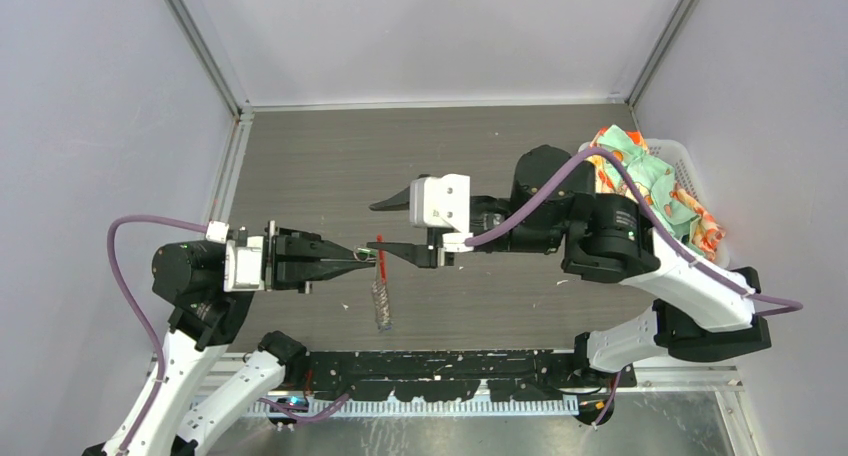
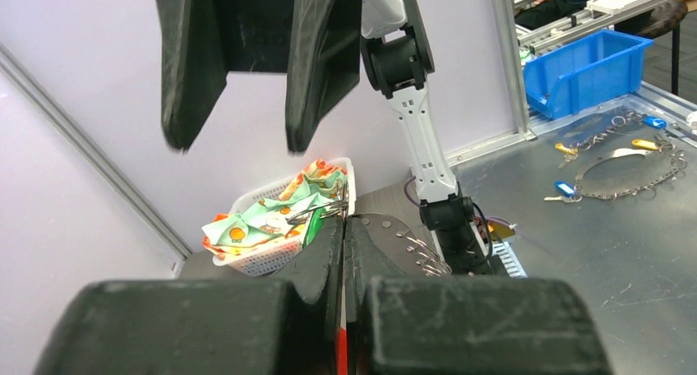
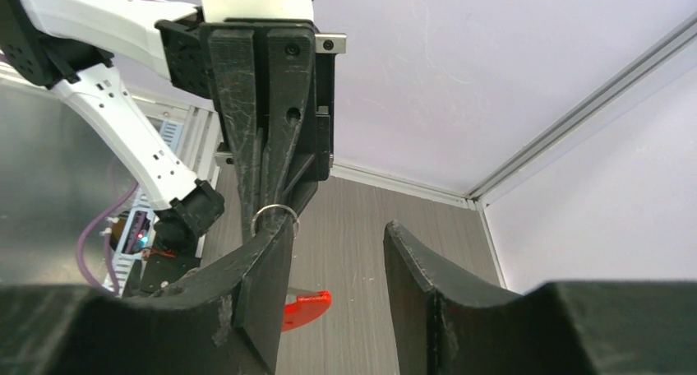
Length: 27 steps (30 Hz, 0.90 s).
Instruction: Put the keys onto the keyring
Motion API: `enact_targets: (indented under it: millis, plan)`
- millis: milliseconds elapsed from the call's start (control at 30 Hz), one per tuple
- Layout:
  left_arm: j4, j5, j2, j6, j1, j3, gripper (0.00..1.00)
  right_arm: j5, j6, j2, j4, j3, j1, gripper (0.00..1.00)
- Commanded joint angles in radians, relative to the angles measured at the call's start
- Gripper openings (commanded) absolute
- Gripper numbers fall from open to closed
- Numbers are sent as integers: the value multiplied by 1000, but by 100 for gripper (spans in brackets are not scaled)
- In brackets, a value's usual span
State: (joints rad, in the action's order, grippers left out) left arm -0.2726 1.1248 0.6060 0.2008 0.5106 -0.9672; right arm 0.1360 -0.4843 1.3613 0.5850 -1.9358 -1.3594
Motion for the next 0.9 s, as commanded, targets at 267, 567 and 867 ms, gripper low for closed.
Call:
enact_targets:
  millis: [267, 567, 867]
  plan:
    - [10, -108, -2, -58, 5, 0, 0, 50, 125, 22, 315, -194, -6, 51]
    - [37, -113, -8, -69, 5, 2, 0, 64, 67, 59, 264, -172, -12, 45]
    - [49, -109, -15, -72, 5, 8, 0, 56, 15, 61, 250, -160, -21, 30]
